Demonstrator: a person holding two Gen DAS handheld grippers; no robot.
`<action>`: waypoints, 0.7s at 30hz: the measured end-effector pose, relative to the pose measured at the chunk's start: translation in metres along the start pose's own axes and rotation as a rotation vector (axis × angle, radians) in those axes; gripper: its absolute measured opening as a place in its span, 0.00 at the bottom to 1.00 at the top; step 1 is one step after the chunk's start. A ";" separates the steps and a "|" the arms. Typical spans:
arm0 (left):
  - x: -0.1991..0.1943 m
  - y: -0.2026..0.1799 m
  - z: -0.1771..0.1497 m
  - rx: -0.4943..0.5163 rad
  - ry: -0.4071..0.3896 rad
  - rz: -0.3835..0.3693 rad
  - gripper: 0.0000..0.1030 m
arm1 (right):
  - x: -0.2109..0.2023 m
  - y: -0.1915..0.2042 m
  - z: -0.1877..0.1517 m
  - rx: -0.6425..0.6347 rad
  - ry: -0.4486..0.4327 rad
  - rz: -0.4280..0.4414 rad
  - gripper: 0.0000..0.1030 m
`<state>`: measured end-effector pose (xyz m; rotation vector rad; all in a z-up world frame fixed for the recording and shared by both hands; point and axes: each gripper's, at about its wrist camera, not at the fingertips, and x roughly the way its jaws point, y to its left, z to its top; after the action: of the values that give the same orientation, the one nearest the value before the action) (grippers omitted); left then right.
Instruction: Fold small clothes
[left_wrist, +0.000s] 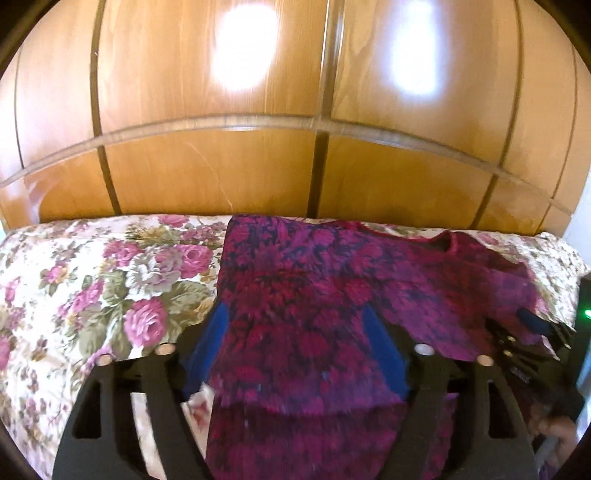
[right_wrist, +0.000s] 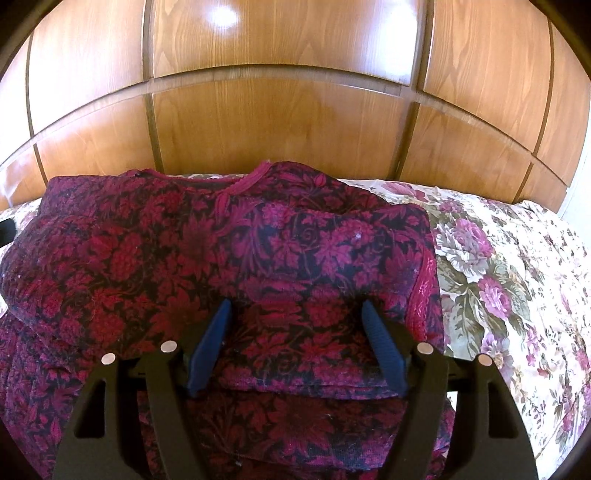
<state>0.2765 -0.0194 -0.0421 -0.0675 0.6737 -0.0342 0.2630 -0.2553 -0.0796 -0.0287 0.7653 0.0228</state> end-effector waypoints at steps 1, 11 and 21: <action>-0.006 0.000 -0.002 0.006 -0.010 0.003 0.77 | 0.000 0.000 0.000 0.000 0.000 -0.001 0.71; -0.062 -0.004 -0.024 0.030 -0.054 -0.006 0.77 | -0.001 0.000 0.000 -0.010 -0.004 -0.017 0.73; -0.093 -0.002 -0.055 0.030 -0.041 -0.002 0.79 | -0.005 0.003 0.001 -0.023 -0.007 -0.087 0.88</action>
<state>0.1698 -0.0190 -0.0268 -0.0397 0.6324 -0.0447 0.2600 -0.2523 -0.0757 -0.0841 0.7567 -0.0508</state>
